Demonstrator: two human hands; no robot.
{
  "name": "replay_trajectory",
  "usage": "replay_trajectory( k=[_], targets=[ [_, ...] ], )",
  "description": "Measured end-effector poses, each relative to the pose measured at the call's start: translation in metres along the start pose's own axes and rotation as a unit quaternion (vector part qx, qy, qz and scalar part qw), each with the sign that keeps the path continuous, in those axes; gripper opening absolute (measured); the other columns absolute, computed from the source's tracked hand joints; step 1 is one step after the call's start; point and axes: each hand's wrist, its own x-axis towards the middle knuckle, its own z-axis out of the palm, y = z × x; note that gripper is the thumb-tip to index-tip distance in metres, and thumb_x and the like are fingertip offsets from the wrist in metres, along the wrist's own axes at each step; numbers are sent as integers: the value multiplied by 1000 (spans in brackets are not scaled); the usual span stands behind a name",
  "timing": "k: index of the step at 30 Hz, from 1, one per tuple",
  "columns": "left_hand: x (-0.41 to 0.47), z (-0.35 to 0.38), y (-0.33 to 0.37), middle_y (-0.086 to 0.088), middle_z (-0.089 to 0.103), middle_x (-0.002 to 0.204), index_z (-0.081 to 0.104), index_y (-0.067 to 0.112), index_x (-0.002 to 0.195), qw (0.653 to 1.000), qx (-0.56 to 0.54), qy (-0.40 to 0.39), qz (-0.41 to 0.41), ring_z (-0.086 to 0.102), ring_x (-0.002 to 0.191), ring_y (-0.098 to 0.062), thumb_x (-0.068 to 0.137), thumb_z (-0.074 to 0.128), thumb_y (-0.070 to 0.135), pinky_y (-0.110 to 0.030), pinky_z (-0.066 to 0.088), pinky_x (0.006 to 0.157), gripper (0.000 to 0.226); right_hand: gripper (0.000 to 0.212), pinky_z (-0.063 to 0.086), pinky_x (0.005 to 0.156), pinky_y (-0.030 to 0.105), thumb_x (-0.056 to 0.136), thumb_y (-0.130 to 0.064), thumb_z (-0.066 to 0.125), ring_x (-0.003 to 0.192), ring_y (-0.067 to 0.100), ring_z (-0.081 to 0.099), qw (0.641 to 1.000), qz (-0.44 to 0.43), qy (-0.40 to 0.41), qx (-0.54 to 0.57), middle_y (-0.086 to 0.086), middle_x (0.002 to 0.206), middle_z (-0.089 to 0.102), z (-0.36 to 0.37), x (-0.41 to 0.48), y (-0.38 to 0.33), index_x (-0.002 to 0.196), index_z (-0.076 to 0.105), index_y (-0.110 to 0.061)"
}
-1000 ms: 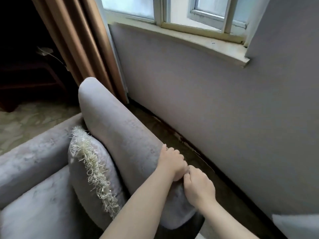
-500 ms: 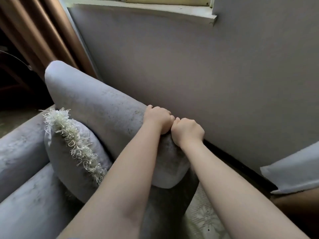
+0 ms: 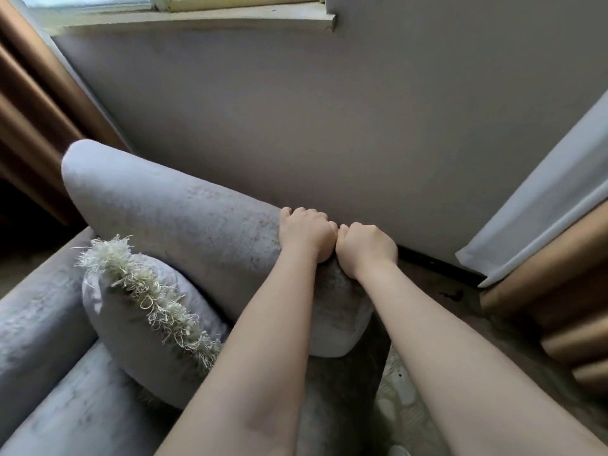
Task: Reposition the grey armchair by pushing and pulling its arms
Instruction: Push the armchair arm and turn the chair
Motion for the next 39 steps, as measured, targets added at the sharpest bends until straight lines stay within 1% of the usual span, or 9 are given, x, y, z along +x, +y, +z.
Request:
replay_trajectory(
  k=[5, 9, 11, 14, 25, 29, 32, 35, 39],
  targets=[
    [-13, 3, 4, -3, 61, 114, 63, 18, 98, 1000, -5, 3, 19, 49, 112, -22, 93, 27, 36, -42, 24, 99, 40, 48, 42, 77, 37, 98, -36, 24, 103, 34, 58, 1000, 25, -5, -1, 16, 112, 63, -2, -20, 3, 108, 60, -6],
    [-8, 7, 5, -1, 65, 96, 61, 21, 77, 998, -35, 54, 4, 52, 99, -21, 90, 32, 34, -39, 25, 92, 34, 47, 42, 76, 36, 97, -37, 26, 101, 34, 60, 999, 30, 25, -17, 15, 108, 65, 4, -13, 3, 104, 62, -8],
    [-8, 10, 6, 0, 65, 90, 54, 23, 68, 996, -54, 69, -7, 53, 95, -20, 88, 34, 33, -39, 25, 91, 31, 46, 42, 75, 36, 97, -37, 26, 99, 34, 60, 999, 34, 27, -22, 14, 105, 65, 6, -12, 4, 101, 62, -9],
    [-4, 12, 5, 3, 65, 86, 50, 25, 64, 994, -72, 80, -21, 52, 94, -19, 87, 35, 34, -38, 25, 91, 28, 44, 42, 74, 37, 96, -37, 28, 95, 34, 61, 998, 38, 33, -25, 12, 100, 66, 8, -9, 2, 97, 62, -10],
    [2, 17, 8, 4, 64, 80, 60, 22, 67, 991, -69, 111, -40, 52, 88, -16, 86, 37, 30, -33, 23, 90, 32, 43, 41, 74, 37, 94, -38, 30, 93, 33, 61, 998, 32, 43, -31, 11, 99, 66, 13, -3, 4, 96, 63, -10],
    [1, 19, 7, 3, 66, 82, 51, 21, 61, 988, -74, 131, -43, 53, 88, -17, 86, 37, 29, -33, 24, 88, 30, 46, 41, 76, 37, 95, -37, 28, 96, 33, 61, 999, 20, 49, -13, 12, 103, 66, 15, -3, 6, 100, 64, -9],
    [-7, 14, 8, -1, 67, 87, 44, 19, 58, 991, -63, 115, -35, 54, 91, -19, 87, 35, 30, -34, 27, 85, 32, 48, 41, 80, 38, 96, -37, 25, 101, 34, 59, 999, 13, 40, 7, 14, 109, 64, 10, -11, 8, 106, 62, -8],
    [-23, 9, 12, -2, 65, 101, 48, 21, 70, 995, -42, 85, -10, 53, 102, -21, 91, 31, 35, -35, 27, 87, 30, 49, 39, 86, 39, 98, -36, 22, 109, 34, 55, 1000, 2, 24, 17, 15, 117, 60, 6, -28, 12, 113, 58, -6],
    [-62, 8, 22, -3, 62, 106, 58, 19, 87, 997, -42, 66, 13, 51, 107, -22, 92, 29, 37, -37, 26, 92, 35, 46, 40, 83, 38, 97, -36, 26, 105, 34, 56, 999, 25, 42, 4, 16, 112, 62, 1, -71, 21, 108, 59, -6]
  ],
)
